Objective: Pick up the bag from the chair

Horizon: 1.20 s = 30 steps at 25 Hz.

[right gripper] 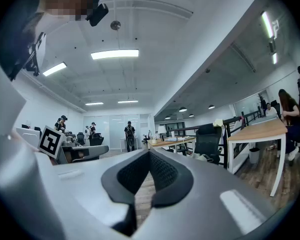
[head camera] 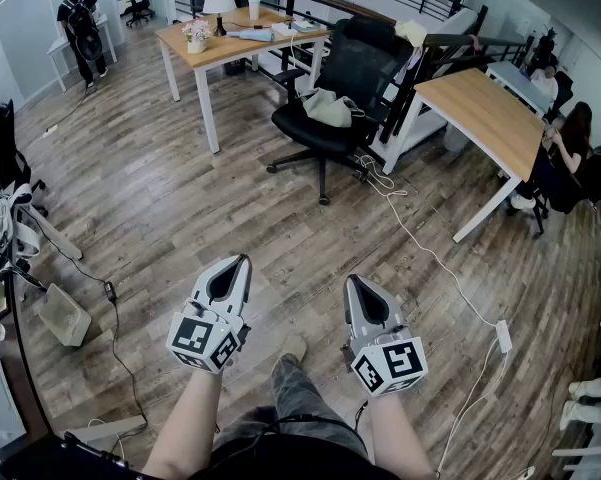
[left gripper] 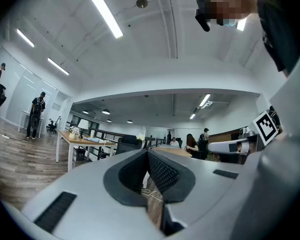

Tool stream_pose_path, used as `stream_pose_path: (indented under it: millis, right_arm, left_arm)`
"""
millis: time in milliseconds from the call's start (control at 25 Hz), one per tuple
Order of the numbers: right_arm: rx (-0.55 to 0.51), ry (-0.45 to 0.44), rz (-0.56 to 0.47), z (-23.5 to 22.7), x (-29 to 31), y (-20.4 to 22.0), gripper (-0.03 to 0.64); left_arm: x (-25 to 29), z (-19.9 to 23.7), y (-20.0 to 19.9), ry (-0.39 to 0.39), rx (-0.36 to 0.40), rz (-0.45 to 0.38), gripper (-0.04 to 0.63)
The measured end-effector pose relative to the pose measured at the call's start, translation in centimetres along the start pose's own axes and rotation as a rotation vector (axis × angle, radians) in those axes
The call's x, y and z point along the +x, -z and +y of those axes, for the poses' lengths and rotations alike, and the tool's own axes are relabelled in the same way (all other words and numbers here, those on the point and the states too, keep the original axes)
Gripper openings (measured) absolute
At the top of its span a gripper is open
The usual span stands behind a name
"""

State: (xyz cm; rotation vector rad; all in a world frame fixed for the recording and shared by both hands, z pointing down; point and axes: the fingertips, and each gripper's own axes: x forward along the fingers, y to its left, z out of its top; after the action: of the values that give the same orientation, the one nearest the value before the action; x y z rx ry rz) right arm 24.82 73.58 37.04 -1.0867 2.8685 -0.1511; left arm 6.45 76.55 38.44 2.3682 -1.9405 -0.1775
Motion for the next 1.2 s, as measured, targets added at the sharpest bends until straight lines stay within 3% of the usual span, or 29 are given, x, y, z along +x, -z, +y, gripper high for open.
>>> stream_pose_path:
  millis: [840,1200]
  right_arm:
    - [0.015,0.052,0.014,-11.2,15.9,-0.2,0.007]
    - [0.023,0.047,0.01,-13.6,19.7,-0.7,0.008]
  left_arm:
    - [17.5,8.7,-0.1,0.012,-0.02,0.006,-0.005]
    - [21.6,10.7,-0.4,0.007,-0.026,-0.011,-0.005]
